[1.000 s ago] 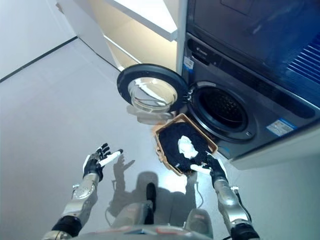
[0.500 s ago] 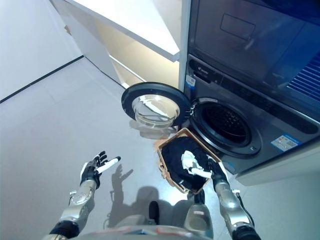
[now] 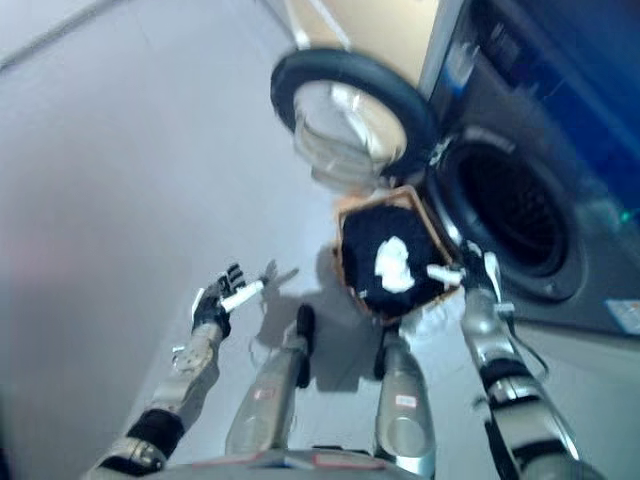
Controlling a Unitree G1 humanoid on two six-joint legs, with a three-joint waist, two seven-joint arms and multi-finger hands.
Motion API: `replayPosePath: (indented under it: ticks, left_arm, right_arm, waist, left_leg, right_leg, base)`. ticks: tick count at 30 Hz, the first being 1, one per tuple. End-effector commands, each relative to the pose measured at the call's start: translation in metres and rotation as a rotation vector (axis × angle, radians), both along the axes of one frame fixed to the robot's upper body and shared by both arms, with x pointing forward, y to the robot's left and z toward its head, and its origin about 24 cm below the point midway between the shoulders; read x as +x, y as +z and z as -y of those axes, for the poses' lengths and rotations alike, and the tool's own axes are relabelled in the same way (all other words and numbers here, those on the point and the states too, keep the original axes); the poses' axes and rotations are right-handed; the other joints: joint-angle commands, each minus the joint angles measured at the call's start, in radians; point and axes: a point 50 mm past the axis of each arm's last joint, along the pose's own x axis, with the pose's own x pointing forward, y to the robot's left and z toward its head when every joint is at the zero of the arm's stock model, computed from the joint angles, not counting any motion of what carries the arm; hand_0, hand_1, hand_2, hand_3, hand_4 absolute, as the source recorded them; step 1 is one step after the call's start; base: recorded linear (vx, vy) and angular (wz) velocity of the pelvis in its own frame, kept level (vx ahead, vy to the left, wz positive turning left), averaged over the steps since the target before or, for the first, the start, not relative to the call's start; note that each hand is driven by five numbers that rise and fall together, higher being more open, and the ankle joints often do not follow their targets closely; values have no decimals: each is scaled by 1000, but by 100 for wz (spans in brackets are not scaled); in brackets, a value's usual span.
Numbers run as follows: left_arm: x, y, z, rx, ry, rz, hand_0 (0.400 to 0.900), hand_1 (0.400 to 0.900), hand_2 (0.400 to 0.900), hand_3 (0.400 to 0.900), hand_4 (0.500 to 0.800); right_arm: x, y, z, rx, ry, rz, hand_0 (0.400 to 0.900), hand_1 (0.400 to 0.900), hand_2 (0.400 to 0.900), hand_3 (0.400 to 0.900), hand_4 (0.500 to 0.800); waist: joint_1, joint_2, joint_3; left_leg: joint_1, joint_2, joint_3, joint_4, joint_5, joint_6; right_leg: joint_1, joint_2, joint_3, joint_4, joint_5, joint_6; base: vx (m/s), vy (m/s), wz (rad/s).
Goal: Put the clothes in the basket into the washing machine.
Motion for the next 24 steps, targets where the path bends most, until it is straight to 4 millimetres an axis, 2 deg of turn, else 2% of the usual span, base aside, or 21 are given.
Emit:
replayPosePath:
  ticks: [1, 3, 7, 13, 20, 24]
  left_arm:
    - [21, 53, -8, 58, 13, 276, 900, 900, 900, 900, 800]
    - [25, 61, -7, 46, 25, 312, 900, 900, 900, 900, 800]
    - [31, 78, 4, 28, 10, 387, 900, 900, 900, 900, 800]
    - [40, 101, 20, 15, -34, 482, 900, 900, 900, 900, 800]
    - [41, 124, 25, 17, -37, 581, 900, 900, 900, 900, 800]
    - [40, 128, 24, 23, -14, 597, 900, 900, 900, 900, 800]
  right_arm:
    - [25, 26, -12, -91, 18, 59, 900, 900, 900, 900, 800]
    - [40, 52, -5, -135, -15, 95, 900, 900, 900, 900, 800]
    - [52, 84, 9, -183, -78, 132, 900, 900, 900, 900, 800]
    - [61, 126, 25, -225, -129, 219, 900, 900, 900, 900, 800]
    - [57, 157, 51, -305, -251, 249, 900, 900, 900, 900, 800]
    - [52, 168, 63, -358, -312, 241, 900, 900, 900, 900, 800]
  waist:
    - [48, 30, 14]
    - [60, 48, 40]
    - [87, 86, 70]
    - [109, 123, 97]
    - [137, 154, 97]
    - [138, 162, 97]
  left_leg:
    - [-42, -14, 26, 32, -25, 3]
    - [-101, -23, 29, 59, -27, 1]
    - [-202, -44, 30, 112, -37, 1]
    - [-332, -70, 29, 185, -47, 6]
    - [-458, -85, 26, 242, -58, 10]
    - [-514, -87, 27, 269, -63, 13]
  right_leg:
    - [-16, -101, 79, 7, 30, 95]
    - [-65, -114, 83, 27, 33, 98]
    - [-154, -140, 89, 85, 22, 104]
    - [-280, -162, 114, 176, 2, 108]
    - [-402, -169, 129, 232, -15, 105]
    - [-465, -165, 145, 259, -21, 101]
  base:
    - [-66, 80, 3]
    - [-77, 75, 10]
    - [-50, 65, 15]
    - [-41, 54, 15]
    - [-37, 35, 5]
    - [-26, 35, -5]
